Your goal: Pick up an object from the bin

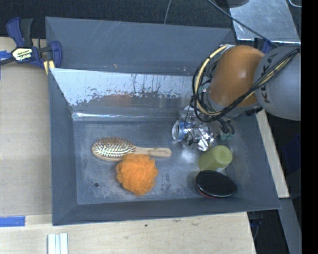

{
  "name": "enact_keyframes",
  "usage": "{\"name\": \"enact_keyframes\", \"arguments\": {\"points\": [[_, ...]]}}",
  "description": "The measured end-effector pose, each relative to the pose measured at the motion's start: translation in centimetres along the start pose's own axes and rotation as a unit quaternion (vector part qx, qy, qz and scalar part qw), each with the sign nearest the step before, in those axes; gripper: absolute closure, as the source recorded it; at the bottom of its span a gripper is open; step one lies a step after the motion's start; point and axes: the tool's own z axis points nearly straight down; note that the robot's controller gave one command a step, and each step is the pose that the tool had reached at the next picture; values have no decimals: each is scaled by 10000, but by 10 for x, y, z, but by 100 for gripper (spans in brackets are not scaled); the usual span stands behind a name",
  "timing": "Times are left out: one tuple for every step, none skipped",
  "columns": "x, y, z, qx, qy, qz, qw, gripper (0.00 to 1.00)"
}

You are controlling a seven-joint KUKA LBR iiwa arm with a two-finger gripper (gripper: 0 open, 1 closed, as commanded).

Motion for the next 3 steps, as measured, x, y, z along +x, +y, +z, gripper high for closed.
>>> {"name": "enact_keyframes", "arguments": {"points": [[2, -1, 2, 11, 27, -8, 10000, 0], [-13, 5, 2, 14, -14, -474, 9989, 0], [-12, 5, 1, 7, 8, -460, 9989, 100]]}}
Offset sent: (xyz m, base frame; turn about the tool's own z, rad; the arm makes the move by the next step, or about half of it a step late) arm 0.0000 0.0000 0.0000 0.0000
